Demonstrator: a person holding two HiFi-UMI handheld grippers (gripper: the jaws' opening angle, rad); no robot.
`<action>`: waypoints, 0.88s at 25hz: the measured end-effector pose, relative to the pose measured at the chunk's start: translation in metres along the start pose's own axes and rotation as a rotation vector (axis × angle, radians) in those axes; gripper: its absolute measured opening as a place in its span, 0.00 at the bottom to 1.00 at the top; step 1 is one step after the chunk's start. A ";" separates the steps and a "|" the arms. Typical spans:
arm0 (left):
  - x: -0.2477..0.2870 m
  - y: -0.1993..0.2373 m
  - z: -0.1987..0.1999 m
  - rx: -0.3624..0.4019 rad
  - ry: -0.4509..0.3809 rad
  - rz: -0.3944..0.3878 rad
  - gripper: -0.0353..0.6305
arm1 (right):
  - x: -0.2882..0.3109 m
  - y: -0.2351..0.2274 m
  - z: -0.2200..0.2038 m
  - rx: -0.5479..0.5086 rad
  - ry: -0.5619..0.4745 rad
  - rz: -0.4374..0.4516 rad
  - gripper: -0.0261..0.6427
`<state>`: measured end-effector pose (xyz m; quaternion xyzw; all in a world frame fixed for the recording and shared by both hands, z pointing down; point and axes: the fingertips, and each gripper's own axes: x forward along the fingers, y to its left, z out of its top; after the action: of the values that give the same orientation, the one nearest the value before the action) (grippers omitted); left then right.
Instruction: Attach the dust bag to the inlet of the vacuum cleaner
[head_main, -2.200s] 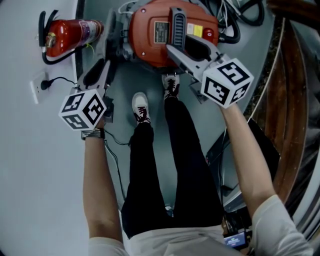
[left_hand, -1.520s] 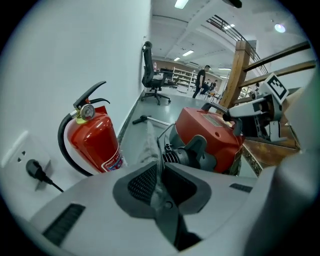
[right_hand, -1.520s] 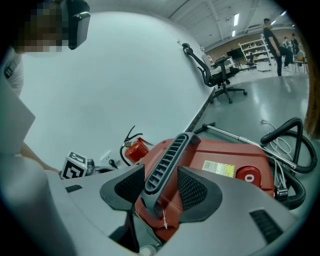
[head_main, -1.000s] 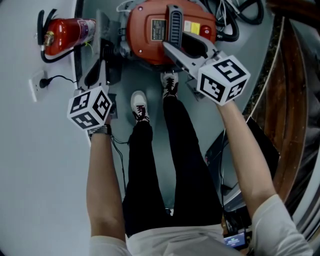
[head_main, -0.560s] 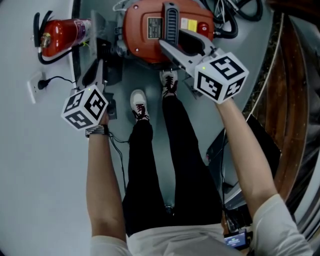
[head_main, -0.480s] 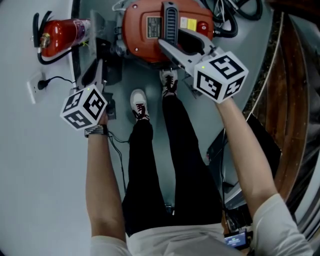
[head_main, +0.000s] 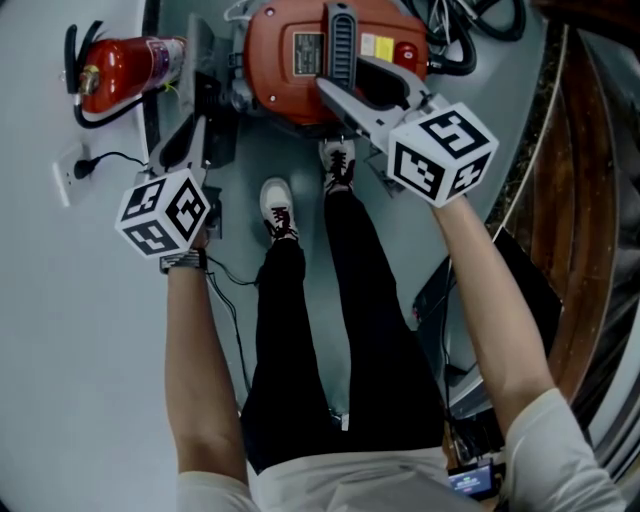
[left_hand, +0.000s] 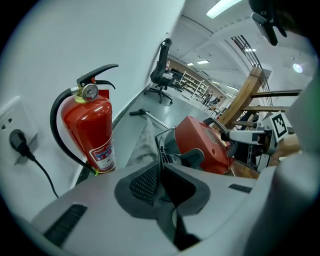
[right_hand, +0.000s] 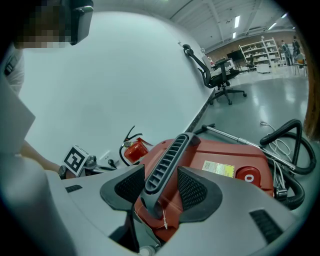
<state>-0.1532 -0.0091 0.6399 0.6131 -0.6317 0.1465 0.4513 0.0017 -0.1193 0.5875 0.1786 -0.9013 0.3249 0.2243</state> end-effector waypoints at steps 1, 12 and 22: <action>0.000 -0.001 0.000 0.009 0.003 -0.004 0.09 | 0.000 0.000 0.000 -0.001 -0.001 0.001 0.36; 0.002 -0.009 -0.001 0.036 0.025 -0.020 0.10 | 0.000 0.000 0.000 -0.005 -0.004 0.001 0.36; 0.004 -0.011 -0.002 0.032 0.032 -0.031 0.10 | 0.000 0.000 0.000 -0.003 -0.005 -0.001 0.36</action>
<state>-0.1417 -0.0124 0.6395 0.6276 -0.6122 0.1594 0.4538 0.0014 -0.1196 0.5876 0.1794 -0.9023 0.3229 0.2223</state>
